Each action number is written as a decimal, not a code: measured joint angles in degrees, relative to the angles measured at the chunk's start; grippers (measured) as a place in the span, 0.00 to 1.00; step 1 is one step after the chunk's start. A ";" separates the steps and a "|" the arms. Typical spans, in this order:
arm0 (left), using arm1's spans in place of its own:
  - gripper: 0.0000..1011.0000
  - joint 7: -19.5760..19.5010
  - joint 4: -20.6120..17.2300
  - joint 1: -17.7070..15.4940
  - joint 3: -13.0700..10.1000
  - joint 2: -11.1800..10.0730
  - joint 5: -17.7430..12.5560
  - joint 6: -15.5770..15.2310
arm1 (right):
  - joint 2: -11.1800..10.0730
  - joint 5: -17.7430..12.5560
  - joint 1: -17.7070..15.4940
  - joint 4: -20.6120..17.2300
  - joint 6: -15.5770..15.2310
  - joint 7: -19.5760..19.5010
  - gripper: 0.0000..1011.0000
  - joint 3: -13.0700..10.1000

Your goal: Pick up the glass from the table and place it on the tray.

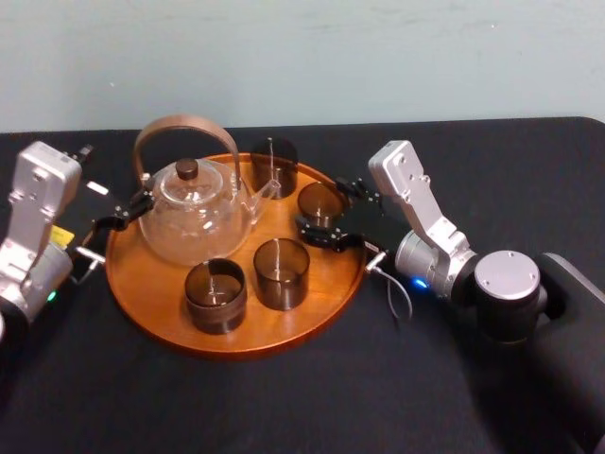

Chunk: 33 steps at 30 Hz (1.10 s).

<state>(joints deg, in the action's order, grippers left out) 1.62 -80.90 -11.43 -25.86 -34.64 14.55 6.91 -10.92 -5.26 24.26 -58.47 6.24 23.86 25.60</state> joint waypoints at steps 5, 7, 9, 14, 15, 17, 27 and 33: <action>1.00 0.00 0.00 0.00 0.00 0.00 0.00 0.00 | -0.48 -0.05 -0.28 -0.62 -0.82 0.51 0.99 -0.03; 1.00 0.00 0.00 0.00 0.00 0.00 0.00 0.00 | -0.95 -0.05 -0.61 -1.36 -1.37 0.67 0.99 -0.05; 1.00 0.00 0.00 0.00 0.00 0.00 0.00 0.00 | -1.30 -0.04 -0.86 -1.95 -1.72 0.70 0.99 -0.09; 1.00 0.00 0.00 0.00 0.00 0.00 0.00 0.00 | -2.55 0.01 -1.79 -4.22 -2.93 0.66 0.99 -0.33; 1.00 0.00 0.00 0.00 0.00 0.00 0.00 0.00 | -2.84 0.02 -2.01 -4.73 -3.22 0.63 0.99 -0.41; 1.00 0.00 0.00 0.00 0.00 0.00 0.00 0.00 | -3.15 0.04 -2.27 -5.19 -3.47 0.58 0.99 -0.49; 1.00 0.00 0.00 0.00 0.00 0.00 0.00 0.00 | -4.84 -0.11 -4.40 -8.08 -4.37 0.39 0.99 -1.20; 1.00 0.00 0.00 0.00 0.00 0.00 0.00 0.00 | -5.67 -0.67 -5.79 -9.44 -4.56 0.82 0.99 -1.36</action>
<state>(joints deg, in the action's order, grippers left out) 1.62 -80.90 -11.43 -25.86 -34.65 14.55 6.91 -16.59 -5.93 18.47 -67.90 1.68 24.68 24.24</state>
